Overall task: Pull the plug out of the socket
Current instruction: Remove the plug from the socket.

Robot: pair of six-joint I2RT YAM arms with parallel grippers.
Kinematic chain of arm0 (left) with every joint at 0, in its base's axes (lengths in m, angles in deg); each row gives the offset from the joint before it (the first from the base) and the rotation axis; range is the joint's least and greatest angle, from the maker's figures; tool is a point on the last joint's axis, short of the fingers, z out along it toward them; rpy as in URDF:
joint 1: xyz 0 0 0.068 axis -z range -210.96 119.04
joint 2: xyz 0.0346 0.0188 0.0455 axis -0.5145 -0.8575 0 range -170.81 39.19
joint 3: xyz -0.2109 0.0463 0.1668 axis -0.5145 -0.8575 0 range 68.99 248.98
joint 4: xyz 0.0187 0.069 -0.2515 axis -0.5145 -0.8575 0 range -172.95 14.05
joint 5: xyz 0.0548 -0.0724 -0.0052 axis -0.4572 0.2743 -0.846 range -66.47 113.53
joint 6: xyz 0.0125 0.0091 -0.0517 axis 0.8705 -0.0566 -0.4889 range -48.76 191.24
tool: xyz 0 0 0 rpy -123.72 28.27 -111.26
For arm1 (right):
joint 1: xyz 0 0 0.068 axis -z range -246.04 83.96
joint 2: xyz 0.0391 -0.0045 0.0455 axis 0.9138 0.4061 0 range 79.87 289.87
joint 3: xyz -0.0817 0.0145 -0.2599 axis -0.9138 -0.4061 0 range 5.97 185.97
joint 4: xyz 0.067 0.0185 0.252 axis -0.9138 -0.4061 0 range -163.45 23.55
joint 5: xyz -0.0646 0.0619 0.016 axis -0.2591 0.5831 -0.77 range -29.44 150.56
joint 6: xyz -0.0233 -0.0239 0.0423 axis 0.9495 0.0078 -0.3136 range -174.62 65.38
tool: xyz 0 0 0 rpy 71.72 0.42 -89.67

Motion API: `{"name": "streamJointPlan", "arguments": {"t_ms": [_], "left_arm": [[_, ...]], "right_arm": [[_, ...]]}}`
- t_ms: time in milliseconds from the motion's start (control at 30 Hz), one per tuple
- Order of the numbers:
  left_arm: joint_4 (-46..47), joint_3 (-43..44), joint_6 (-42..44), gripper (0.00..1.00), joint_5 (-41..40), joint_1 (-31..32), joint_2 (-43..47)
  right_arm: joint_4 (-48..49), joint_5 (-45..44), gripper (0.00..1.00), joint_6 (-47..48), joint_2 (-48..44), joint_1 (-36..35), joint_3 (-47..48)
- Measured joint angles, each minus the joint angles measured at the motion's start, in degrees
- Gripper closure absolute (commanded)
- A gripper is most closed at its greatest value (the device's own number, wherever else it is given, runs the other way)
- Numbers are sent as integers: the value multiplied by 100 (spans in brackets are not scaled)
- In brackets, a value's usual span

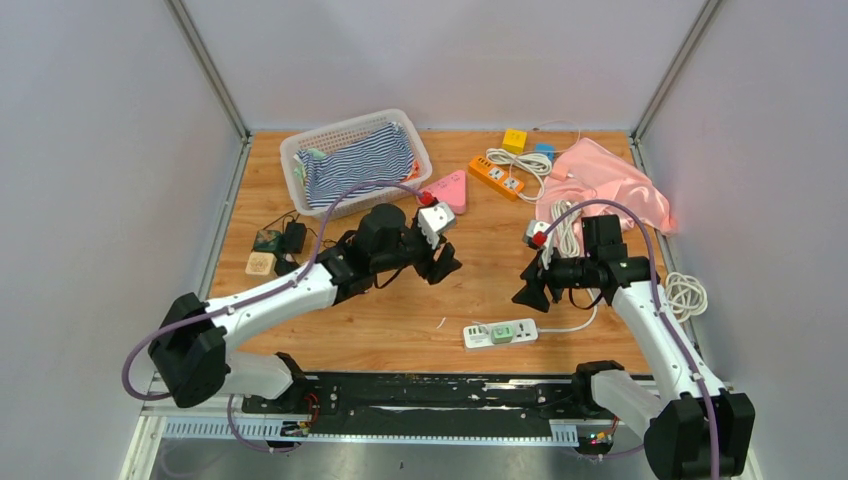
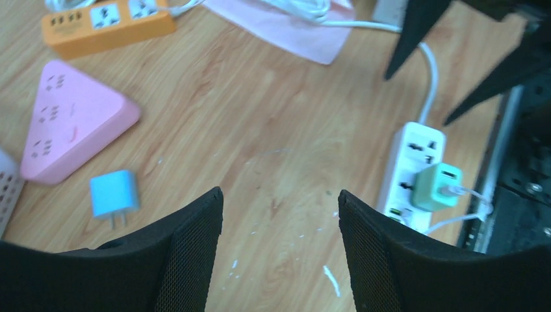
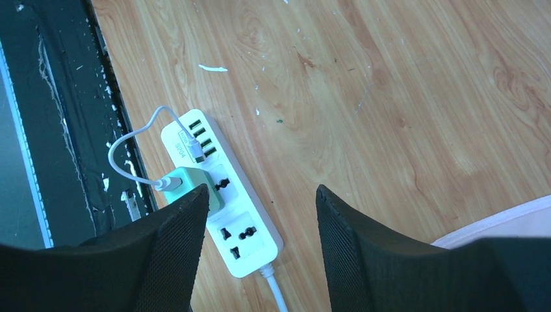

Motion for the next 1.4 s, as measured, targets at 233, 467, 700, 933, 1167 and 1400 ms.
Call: {"name": "streamJointPlan", "arguments": {"t_ms": [233, 467, 700, 933, 1167, 1400], "left_arm": [[1158, -1158, 175, 32, 208, 522, 1025], [3665, -3106, 293, 23, 516, 776, 1770], [6673, -4201, 98, 21, 643, 966, 717], [7834, -4168, 352, 21, 592, 1541, -820], [8100, -4065, 756, 21, 352, 1882, -1335], [8201, -3840, 553, 20, -90, 1947, -1810]], "right_arm": [[-330, 348, 35, 584, 0, 0, 0], [-737, 706, 35, 1270, 0, 0, 0], [-1029, 846, 34, 1801, 2, 0, -20], [-1290, 986, 34, 2238, -2, 0, -33], [-1447, 1054, 34, 2527, -42, 0, -63], [-1639, 1126, 33, 2872, -55, 0, -127]]}}
